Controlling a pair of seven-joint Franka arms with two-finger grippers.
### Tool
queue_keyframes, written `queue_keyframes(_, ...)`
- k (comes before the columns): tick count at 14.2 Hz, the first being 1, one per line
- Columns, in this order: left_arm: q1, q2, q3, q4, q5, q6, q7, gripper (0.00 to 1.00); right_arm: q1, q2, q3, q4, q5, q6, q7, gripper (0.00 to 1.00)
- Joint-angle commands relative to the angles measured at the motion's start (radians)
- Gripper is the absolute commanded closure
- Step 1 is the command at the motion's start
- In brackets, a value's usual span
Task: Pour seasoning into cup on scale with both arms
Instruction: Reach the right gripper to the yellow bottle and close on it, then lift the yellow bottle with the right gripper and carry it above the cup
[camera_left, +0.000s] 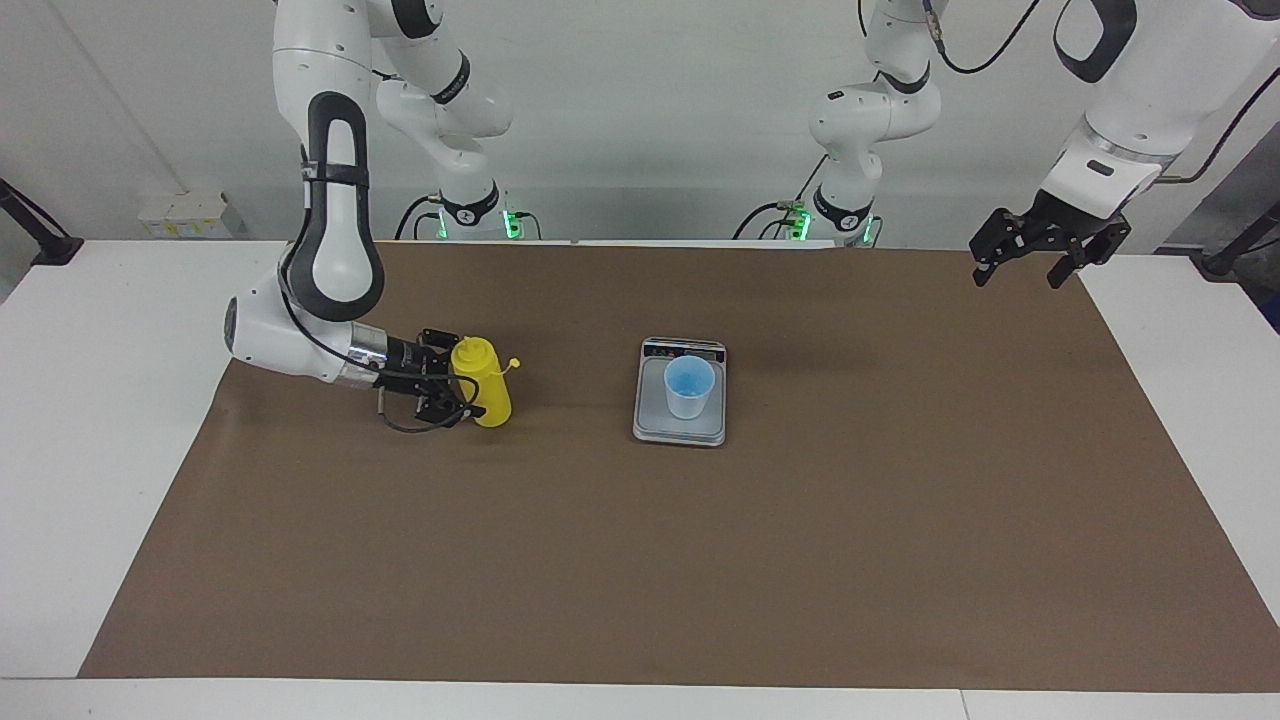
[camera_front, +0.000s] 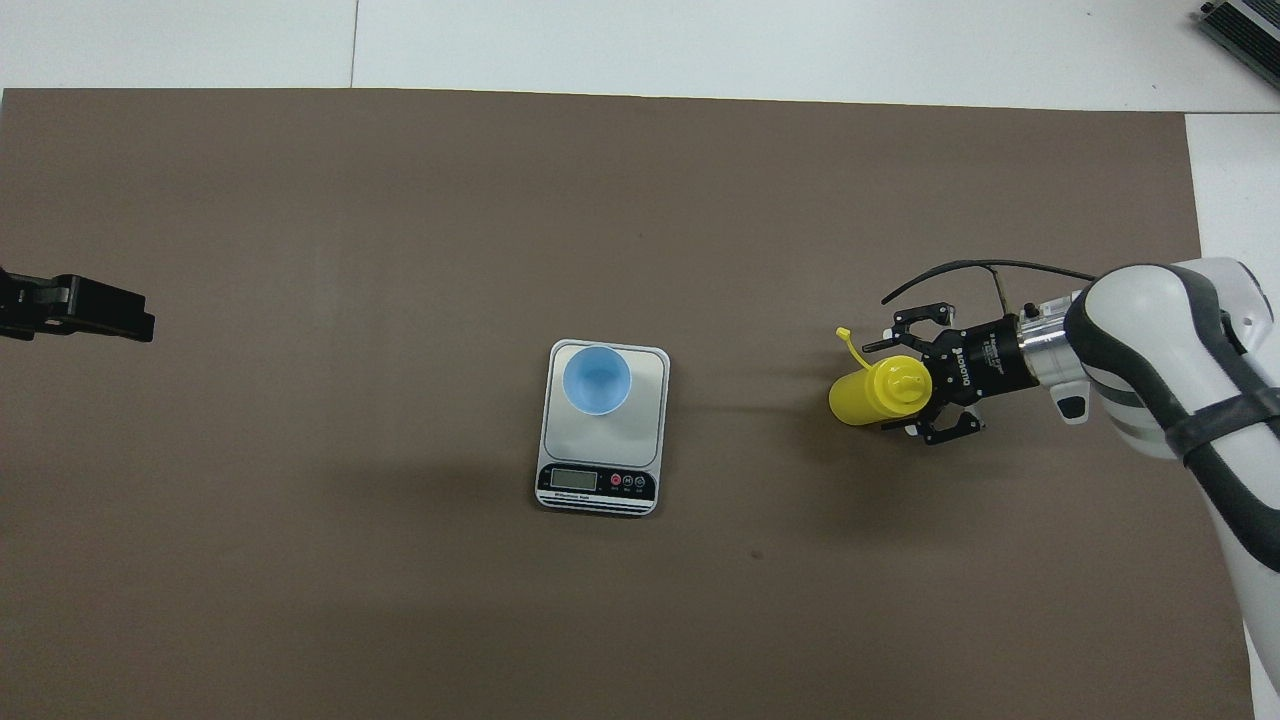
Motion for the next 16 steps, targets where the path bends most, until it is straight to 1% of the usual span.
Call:
queue_keyframes(1, -0.018, -0.024, 0.019, -0.025, 0.013, -0.012, 0.010, 0.00, 0.020, -0.022, 0.004, -0.027, 0.025, 0.051, 0.063, 0.62)
queue_keyframes(2, -0.016, -0.024, 0.019, -0.022, 0.013, -0.011, 0.013, 0.00, 0.020, -0.024, 0.004, -0.026, 0.025, 0.061, 0.118, 0.71)
queue_keyframes(3, -0.015, -0.024, 0.020, -0.018, 0.012, -0.007, 0.011, 0.00, 0.020, -0.028, 0.004, -0.023, 0.025, 0.063, 0.138, 0.72)
queue_keyframes(5, -0.016, -0.022, 0.023, -0.007, 0.012, -0.024, 0.010, 0.00, 0.043, -0.046, 0.007, -0.014, 0.023, 0.069, 0.150, 0.81)
queue_keyframes(7, -0.016, -0.013, 0.025, 0.018, 0.019, -0.046, 0.011, 0.00, 0.125, -0.076, 0.003, 0.000, 0.003, 0.150, 0.237, 0.82)
queue_keyframes(8, -0.016, -0.012, 0.022, 0.025, 0.036, -0.047, 0.011, 0.00, 0.158, -0.074, 0.003, 0.023, -0.036, 0.173, 0.308, 0.83)
queue_keyframes(11, -0.018, -0.013, 0.020, 0.024, 0.032, -0.049, 0.007, 0.00, 0.254, -0.067, 0.004, 0.120, -0.249, 0.193, 0.510, 0.84)
queue_keyframes(13, -0.016, -0.015, 0.020, 0.021, 0.027, -0.044, 0.002, 0.00, 0.319, -0.042, 0.006, 0.195, -0.407, 0.196, 0.622, 0.84)
queue_keyframes(16, -0.024, -0.018, 0.020, 0.012, 0.027, -0.041, -0.001, 0.00, 0.397, -0.010, 0.006, 0.284, -0.578, 0.189, 0.735, 0.85)
